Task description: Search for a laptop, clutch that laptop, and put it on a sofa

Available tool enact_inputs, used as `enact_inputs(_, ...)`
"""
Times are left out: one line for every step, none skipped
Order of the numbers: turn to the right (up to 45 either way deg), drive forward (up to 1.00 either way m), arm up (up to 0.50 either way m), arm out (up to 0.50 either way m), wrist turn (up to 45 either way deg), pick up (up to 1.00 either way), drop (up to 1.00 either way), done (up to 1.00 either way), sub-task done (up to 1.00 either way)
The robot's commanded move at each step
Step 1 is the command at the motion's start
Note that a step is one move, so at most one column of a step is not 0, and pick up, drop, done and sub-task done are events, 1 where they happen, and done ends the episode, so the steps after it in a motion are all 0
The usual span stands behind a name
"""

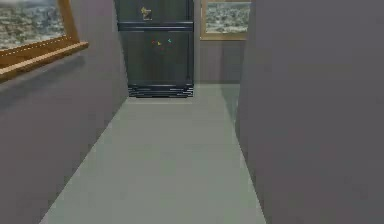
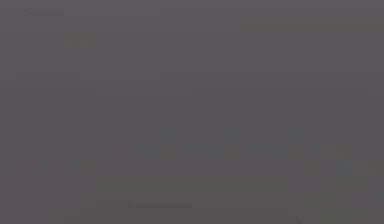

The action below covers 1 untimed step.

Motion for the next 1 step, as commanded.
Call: enact_inputs(0.0,1.00,0.00,0.00,0.0,0.00,0.00,0.00,0.00)
